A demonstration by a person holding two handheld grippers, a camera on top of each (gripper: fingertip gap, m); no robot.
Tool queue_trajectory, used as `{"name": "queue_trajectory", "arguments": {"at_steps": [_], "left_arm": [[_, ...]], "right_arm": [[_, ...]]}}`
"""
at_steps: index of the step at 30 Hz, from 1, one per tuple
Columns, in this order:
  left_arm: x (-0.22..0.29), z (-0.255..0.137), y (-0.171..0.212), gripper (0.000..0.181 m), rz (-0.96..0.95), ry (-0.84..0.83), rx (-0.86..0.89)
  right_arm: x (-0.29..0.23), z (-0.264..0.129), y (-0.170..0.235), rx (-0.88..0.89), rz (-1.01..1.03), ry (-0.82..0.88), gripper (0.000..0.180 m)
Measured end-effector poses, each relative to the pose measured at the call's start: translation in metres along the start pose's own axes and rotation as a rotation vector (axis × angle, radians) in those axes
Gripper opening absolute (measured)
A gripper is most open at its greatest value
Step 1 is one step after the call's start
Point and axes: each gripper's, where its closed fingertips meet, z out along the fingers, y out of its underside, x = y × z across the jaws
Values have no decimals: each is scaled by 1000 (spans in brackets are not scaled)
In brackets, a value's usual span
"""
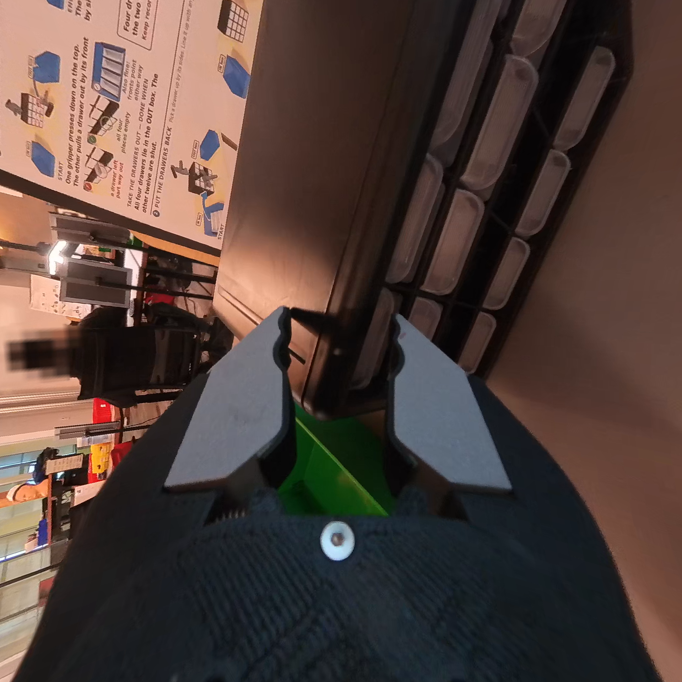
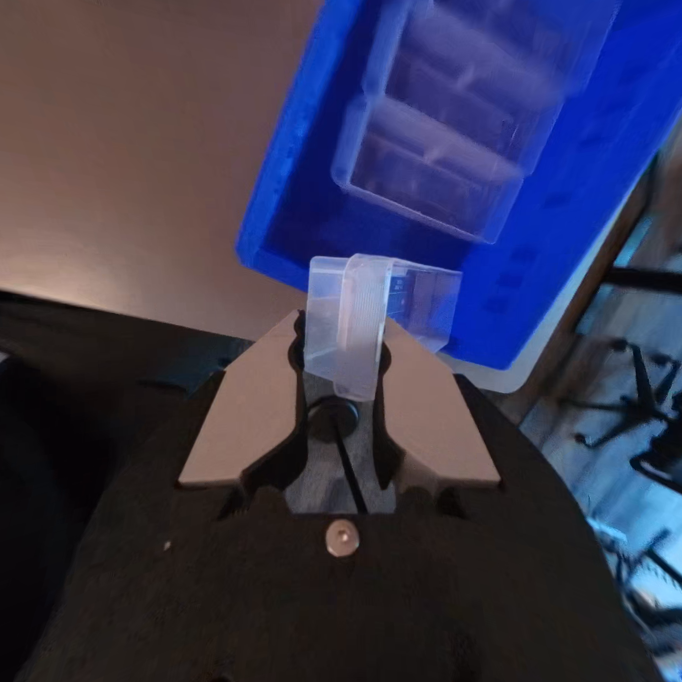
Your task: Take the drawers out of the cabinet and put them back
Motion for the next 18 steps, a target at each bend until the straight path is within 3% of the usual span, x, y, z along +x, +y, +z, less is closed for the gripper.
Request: {"name": "queue_trajectory", "arguments": {"at_steps": [5, 9, 13, 18], "left_arm": [[0, 0, 0, 52, -5, 3, 5], [0, -1, 0, 52, -16, 2, 22], [0, -1, -2, 52, -71, 2, 75], [-1, -10, -6, 52, -223, 69, 151]], "right_arm": [[-9, 80, -22, -122, 2, -51, 31], [6, 104, -36, -85, -71, -4, 38], [-5, 96, -22, -64, -26, -149, 60], [6, 53, -31, 161, 34, -158, 77]]}}
